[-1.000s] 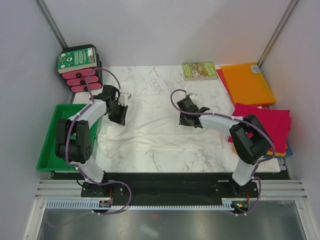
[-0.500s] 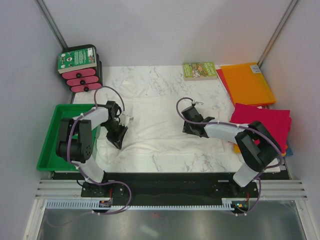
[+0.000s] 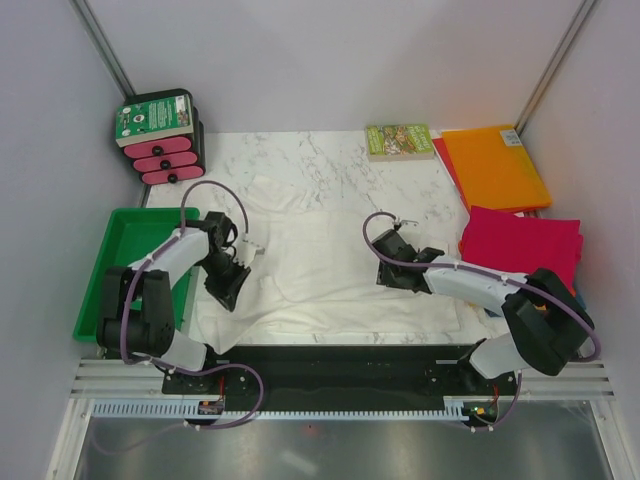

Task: Fold and stack the t-shirts
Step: Grap the side of the flattened tshirt furthest away from the robot with both arms

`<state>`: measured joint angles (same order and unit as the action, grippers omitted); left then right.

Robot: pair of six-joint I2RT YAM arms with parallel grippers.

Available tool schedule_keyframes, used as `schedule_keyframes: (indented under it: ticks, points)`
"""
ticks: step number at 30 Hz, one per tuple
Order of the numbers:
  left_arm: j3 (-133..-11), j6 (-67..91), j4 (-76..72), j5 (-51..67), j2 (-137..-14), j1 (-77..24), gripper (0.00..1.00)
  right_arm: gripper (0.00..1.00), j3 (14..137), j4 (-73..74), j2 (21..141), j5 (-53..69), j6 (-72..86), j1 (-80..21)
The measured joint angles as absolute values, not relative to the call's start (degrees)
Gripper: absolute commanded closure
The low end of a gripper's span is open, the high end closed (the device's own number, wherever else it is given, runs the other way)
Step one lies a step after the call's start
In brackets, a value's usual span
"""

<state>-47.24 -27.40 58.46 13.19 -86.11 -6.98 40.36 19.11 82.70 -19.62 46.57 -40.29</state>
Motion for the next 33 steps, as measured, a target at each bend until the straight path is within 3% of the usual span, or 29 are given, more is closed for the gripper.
schedule_keyframes:
  ticks: [5,8,11,21,33]
  points:
    - [-58.83,-26.41,57.91,12.88,-84.99,-6.72,0.74,0.44,54.65,27.73,84.68,-24.56,40.69,-37.76]
    - [-68.97,-23.33,55.33,14.28,-86.39,-6.5,0.75,0.45,68.36,27.49,89.71,-25.67,37.41,-31.38]
    - [-74.32,-20.27,52.34,15.66,-90.45,-6.48,0.77,0.47,73.56,26.87,93.6,-26.13,35.68,-25.74]
    - [-81.62,-13.89,49.04,16.62,-115.57,-6.46,0.79,0.48,74.54,30.28,108.14,-24.32,34.63,-19.51]
    - [-83.9,-12.43,48.42,17.04,-116.11,-6.35,0.79,0.46,71.31,29.06,107.37,-24.34,34.33,-16.05]
